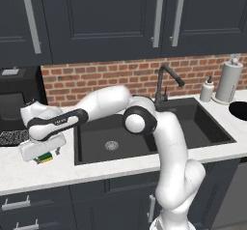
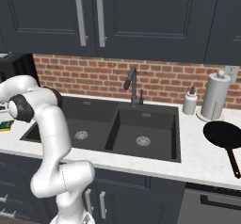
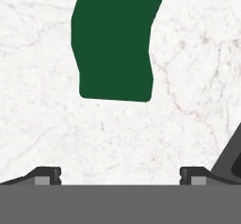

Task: Pick the pan and sponge and place them into the sink. Then turn on the water.

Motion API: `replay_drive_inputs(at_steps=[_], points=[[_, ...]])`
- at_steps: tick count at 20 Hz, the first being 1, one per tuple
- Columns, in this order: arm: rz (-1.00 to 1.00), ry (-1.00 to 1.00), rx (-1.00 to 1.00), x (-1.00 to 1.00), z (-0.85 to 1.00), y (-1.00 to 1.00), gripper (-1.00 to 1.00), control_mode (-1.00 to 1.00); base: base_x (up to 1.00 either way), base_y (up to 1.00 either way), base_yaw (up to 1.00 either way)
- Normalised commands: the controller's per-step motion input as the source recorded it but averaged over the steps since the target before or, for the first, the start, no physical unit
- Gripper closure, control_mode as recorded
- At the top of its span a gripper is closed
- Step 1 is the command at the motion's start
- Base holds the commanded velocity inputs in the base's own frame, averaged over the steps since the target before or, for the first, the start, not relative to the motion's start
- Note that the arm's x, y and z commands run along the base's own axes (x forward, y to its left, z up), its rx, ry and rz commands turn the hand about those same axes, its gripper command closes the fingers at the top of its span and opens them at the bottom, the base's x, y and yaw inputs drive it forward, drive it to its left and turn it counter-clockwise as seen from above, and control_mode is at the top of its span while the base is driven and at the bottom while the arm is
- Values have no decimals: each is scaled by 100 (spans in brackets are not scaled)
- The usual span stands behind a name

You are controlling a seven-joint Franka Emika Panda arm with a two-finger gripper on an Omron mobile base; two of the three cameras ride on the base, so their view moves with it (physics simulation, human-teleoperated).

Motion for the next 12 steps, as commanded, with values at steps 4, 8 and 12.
replay_drive_inputs(at_steps=[4, 8, 12], points=[[0, 0, 0, 22, 0, 10, -100, -100, 0, 0, 0], [0, 0, 0, 26, -3, 6, -100, -100, 0, 0, 0], [0, 0, 0, 23, -10, 6, -100, -100, 0, 0, 0]])
